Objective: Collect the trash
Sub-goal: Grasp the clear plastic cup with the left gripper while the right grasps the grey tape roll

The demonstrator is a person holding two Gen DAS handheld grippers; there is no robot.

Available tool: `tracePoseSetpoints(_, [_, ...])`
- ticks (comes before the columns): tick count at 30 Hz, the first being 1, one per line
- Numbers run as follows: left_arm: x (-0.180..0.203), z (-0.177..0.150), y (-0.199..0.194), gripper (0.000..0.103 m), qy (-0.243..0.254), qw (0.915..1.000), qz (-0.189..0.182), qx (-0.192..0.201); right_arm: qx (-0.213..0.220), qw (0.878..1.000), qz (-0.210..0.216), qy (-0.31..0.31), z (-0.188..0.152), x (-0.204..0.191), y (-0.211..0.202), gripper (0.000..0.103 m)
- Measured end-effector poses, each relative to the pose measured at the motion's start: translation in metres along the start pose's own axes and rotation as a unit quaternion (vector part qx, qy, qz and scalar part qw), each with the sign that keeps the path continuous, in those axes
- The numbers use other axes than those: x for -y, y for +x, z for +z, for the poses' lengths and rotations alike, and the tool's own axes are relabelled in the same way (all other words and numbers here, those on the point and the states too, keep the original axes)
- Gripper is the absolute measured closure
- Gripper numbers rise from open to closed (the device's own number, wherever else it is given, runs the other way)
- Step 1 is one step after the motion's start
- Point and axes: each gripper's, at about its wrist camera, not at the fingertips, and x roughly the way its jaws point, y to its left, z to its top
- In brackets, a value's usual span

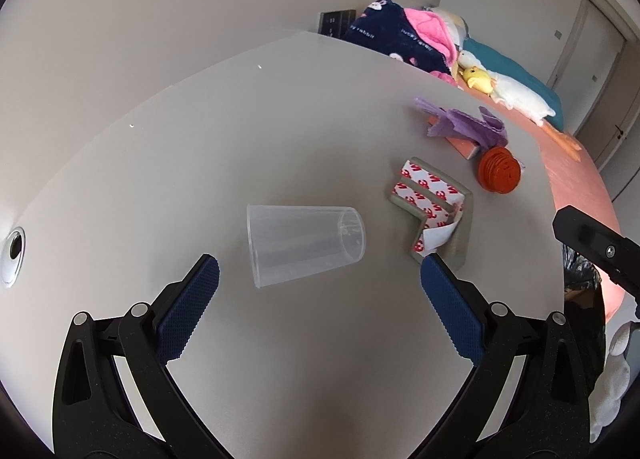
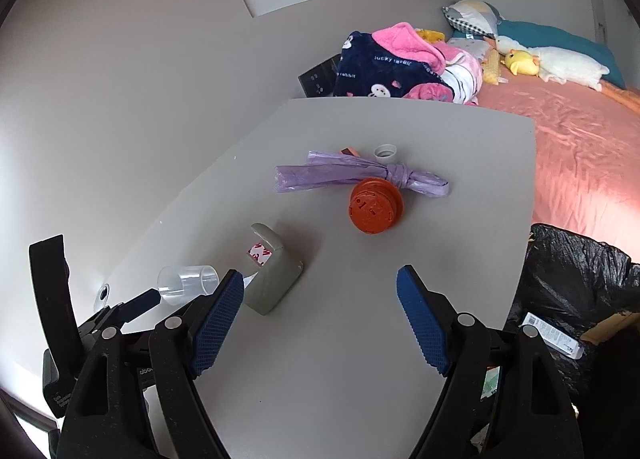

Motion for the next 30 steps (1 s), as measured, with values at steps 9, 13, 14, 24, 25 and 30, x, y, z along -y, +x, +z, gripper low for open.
tracePoseSetpoints(9, [-0.008,0.005,0.016,0.006,-0.004,0.9998,0.017,-0.011,-0.023,1.0,-0.005,-0.008,0.001,-0.01,0.031,0.024])
tracePoseSetpoints(13, [-0.012,0.005,0.018,0.032,0.002,0.9995,0.03,-0.007,-0.034,0.999,-0.006,-0.016,0.001,-0.015,0.045,0.024])
tracePoseSetpoints(14, [-0.014,0.005,0.018,0.037,0.003,0.9994,0.034,-0.004,-0.038,0.999,-0.006,-0.018,0.002,-0.017,0.049,0.024])
tracePoseSetpoints(24, [-0.024,0.007,0.017,0.038,-0.008,0.9997,0.021,0.005,-0.058,0.997,-0.009,-0.041,0.002,-0.038,0.079,0.024])
tracePoseSetpoints(25, [-0.025,0.007,0.017,0.038,-0.011,0.9997,0.022,0.005,-0.057,0.997,-0.01,-0.043,0.002,-0.04,0.08,0.024])
tracePoseSetpoints(30, [-0.035,0.007,0.015,0.038,-0.025,0.9991,0.035,0.007,-0.057,0.995,-0.031,-0.077,0.001,-0.049,0.087,0.037])
